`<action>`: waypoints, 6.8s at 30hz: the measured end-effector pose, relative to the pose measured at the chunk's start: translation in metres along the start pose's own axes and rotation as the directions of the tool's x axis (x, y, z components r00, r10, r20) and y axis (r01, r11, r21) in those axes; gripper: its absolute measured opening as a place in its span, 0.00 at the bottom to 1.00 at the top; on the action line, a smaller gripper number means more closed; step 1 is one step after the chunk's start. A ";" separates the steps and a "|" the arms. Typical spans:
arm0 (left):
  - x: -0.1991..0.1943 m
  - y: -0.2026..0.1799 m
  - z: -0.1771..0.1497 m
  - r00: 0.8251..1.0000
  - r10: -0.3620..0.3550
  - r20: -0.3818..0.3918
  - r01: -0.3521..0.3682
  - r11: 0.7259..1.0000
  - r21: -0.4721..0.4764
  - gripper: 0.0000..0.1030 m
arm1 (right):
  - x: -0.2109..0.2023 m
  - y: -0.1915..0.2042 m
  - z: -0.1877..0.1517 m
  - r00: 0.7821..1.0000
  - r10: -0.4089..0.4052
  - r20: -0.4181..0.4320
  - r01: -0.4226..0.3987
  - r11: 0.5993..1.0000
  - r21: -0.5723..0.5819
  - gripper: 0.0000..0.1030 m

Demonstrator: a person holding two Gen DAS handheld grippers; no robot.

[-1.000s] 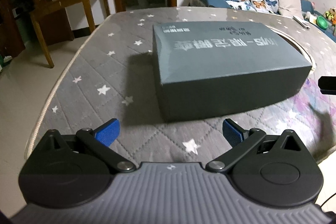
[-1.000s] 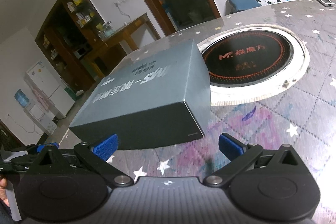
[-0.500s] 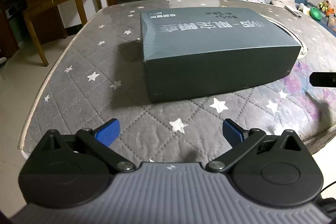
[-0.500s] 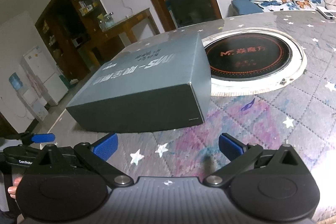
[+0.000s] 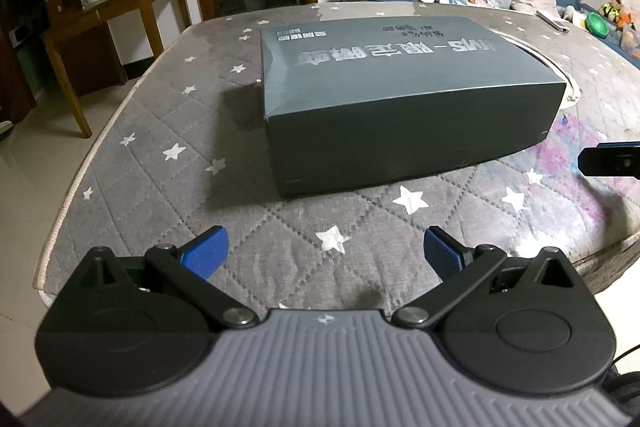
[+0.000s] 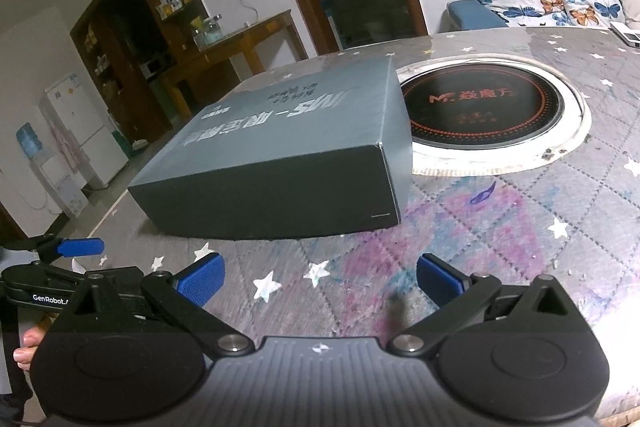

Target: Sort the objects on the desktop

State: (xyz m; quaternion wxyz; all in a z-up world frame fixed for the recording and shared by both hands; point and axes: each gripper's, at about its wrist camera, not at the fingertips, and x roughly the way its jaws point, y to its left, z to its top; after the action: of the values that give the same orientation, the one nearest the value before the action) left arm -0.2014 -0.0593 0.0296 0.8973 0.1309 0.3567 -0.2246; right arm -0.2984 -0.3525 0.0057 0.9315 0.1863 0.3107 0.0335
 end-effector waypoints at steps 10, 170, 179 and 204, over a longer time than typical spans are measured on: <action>0.012 -0.006 -0.007 0.999 0.016 -0.050 -0.015 1.000 0.009 1.00 | 0.003 0.006 -0.005 1.000 -0.021 -0.012 0.020 0.999 -0.036 1.00; 0.029 0.005 -0.009 0.992 0.001 -0.127 -0.012 0.997 -0.080 1.00 | 0.034 0.034 -0.024 0.961 -0.275 -0.018 0.264 0.938 -0.226 1.00; 0.029 0.004 -0.009 0.992 0.002 -0.128 -0.013 0.997 -0.081 1.00 | 0.034 0.034 -0.024 0.961 -0.275 -0.017 0.265 0.938 -0.226 1.00; 0.029 0.003 -0.010 0.992 0.002 -0.128 -0.012 0.997 -0.079 1.00 | 0.033 0.034 -0.027 0.961 -0.275 -0.018 0.264 0.938 -0.226 1.00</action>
State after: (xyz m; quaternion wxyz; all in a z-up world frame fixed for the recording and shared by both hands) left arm -0.1873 -0.0617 0.0025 0.8780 0.1104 0.4216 -0.1982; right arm -0.2857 -0.3065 -0.0205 0.9342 0.0363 0.3505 -0.0555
